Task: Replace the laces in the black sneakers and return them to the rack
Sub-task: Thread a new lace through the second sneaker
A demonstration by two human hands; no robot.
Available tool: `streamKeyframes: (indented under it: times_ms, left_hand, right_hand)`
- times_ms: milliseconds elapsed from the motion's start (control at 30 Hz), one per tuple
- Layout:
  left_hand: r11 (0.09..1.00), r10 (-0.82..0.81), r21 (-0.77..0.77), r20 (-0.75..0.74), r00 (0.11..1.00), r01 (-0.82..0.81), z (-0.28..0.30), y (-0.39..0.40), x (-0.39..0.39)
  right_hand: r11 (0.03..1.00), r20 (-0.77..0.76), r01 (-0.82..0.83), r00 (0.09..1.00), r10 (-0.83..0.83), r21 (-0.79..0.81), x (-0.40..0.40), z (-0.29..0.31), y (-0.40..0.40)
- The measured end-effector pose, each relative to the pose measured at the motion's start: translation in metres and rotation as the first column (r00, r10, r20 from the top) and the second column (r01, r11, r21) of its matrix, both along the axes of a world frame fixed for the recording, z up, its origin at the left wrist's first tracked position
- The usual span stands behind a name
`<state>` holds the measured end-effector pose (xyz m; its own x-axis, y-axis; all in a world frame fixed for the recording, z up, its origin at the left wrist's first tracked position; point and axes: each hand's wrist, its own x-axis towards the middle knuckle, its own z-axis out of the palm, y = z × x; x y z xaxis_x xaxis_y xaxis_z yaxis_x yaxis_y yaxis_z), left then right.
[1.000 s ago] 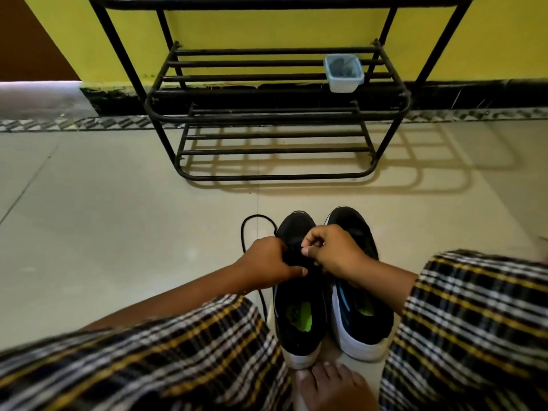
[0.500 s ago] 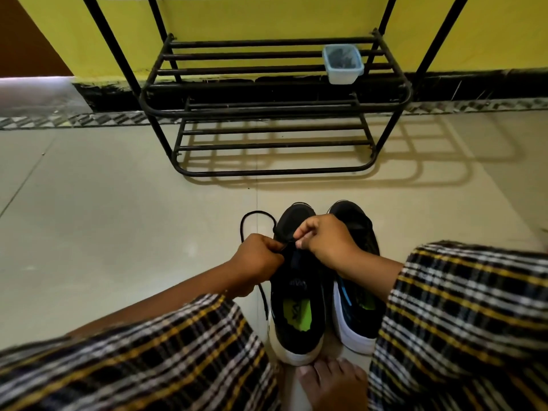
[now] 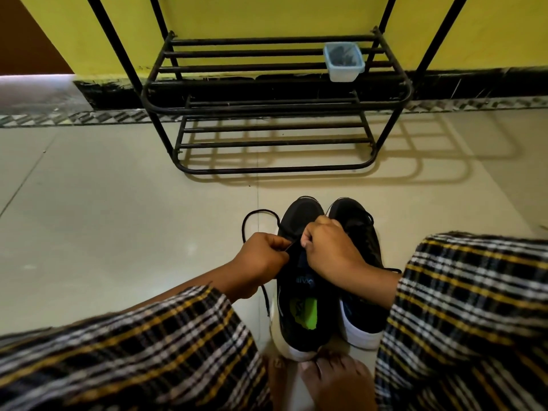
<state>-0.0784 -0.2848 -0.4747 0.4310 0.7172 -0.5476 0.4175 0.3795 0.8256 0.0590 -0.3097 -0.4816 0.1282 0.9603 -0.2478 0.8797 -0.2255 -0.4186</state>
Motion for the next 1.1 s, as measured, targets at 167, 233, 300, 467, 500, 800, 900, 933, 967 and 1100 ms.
streamKeyframes:
  times_ms: [167,233,300,467,500,800,900,933,967,1100]
  left_hand:
    - [1.0,-0.022,-0.005,0.012,1.0,0.022,0.004,-0.0019,0.0014]
    - [1.0,-0.029,-0.006,0.016,0.999,0.029,0.0045,-0.0023,0.0021]
    - [0.999,-0.034,0.0,0.012,0.999,0.034,0.0041,-0.002,0.0026]
    - [0.999,-0.046,0.009,0.016,0.999,0.046,0.0038,-0.0027,0.003]
    - [0.999,-0.048,0.01,0.018,0.999,0.048,0.0041,-0.0029,0.0028]
    - [0.998,-0.055,0.003,0.001,0.998,0.055,0.0064,-0.0023,0.0018]
    - [0.998,-0.07,-0.001,-0.016,0.997,0.07,0.0066,-0.0012,0.002]
    - [0.997,-0.075,-0.003,-0.022,0.997,0.074,0.0064,-0.0008,0.0016]
    - [0.997,-0.077,-0.004,-0.028,0.997,0.077,0.0061,-0.0006,0.001]
    - [0.997,-0.082,-0.007,-0.046,0.996,0.082,0.0043,0.001,-0.0003]
  right_hand:
    - [0.999,0.034,-0.026,0.999,0.027,-0.046,0.0002,0.0073,0.002]
    - [0.999,0.049,-0.015,0.999,0.018,-0.048,0.0008,0.007,0.0026]
    - [0.999,0.068,-0.023,0.997,0.027,-0.049,0.0013,0.0068,0.0027]
    - [0.998,0.099,-0.038,0.994,0.043,-0.055,0.001,0.0078,0.0023]
    - [0.998,0.097,-0.035,0.995,0.04,-0.052,0.0005,0.0084,0.0021]
    - [0.998,0.025,-0.016,1.0,0.018,-0.06,0.0011,0.0071,0.0017]
    - [0.998,0.018,-0.007,1.0,0.008,-0.067,0.0008,0.0075,0.0025]
    - [0.997,0.022,-0.013,1.0,0.015,-0.073,0.0006,0.0078,0.0028]
    - [0.997,0.03,-0.025,0.999,0.028,-0.072,0.001,0.008,0.003]
    - [0.988,0.054,-0.108,0.992,0.114,-0.107,0.003,0.0099,0.0044]
